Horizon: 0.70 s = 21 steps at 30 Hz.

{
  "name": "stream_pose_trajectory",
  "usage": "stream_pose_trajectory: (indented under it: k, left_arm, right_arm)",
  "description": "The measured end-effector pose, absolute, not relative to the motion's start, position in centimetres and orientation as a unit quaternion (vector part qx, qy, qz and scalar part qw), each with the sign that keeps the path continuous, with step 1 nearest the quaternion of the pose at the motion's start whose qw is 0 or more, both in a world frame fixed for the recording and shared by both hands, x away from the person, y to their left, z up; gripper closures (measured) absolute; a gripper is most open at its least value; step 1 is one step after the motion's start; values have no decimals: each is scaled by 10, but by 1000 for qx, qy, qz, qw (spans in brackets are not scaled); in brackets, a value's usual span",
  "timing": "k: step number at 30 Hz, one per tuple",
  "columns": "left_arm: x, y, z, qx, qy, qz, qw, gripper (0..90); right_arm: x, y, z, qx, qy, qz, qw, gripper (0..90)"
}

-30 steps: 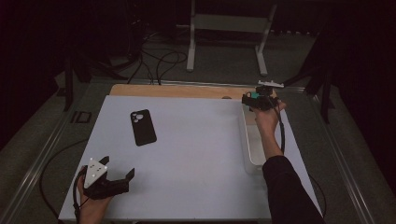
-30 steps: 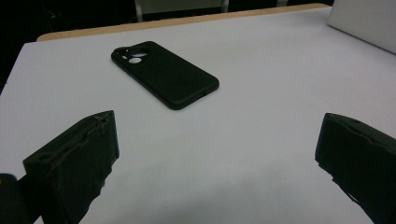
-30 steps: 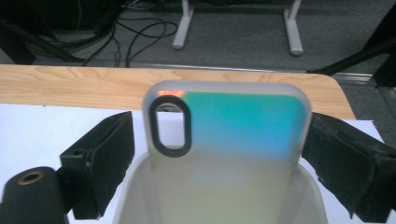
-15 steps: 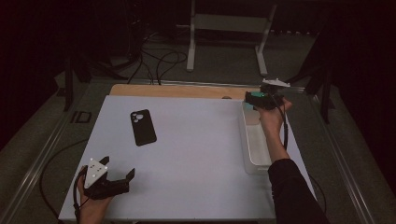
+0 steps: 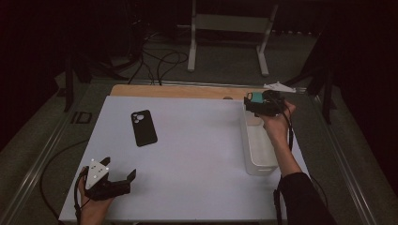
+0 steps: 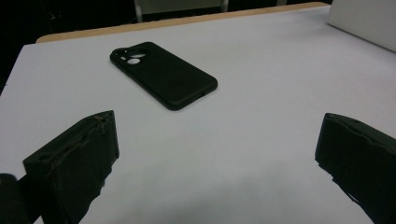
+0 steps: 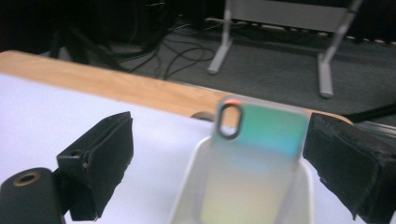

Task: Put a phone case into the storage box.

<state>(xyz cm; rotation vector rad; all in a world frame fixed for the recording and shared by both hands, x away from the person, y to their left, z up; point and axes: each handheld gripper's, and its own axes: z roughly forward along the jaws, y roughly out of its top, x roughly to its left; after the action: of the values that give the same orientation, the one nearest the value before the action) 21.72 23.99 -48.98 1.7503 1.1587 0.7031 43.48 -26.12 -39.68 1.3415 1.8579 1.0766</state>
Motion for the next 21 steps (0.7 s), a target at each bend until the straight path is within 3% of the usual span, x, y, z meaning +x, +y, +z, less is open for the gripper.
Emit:
stream_pose_trajectory:
  k: [12, 21]
  left_arm:
    - [217, 239, -489, 707, 468, 285, 447, 0]
    - [218, 237, -490, 709, 466, 284, 446, 0]
  right_arm:
    - [372, -242, -380, 416, 734, 454, 288, 85]
    - [324, -237, -396, 387, 739, 481, 272, 86]
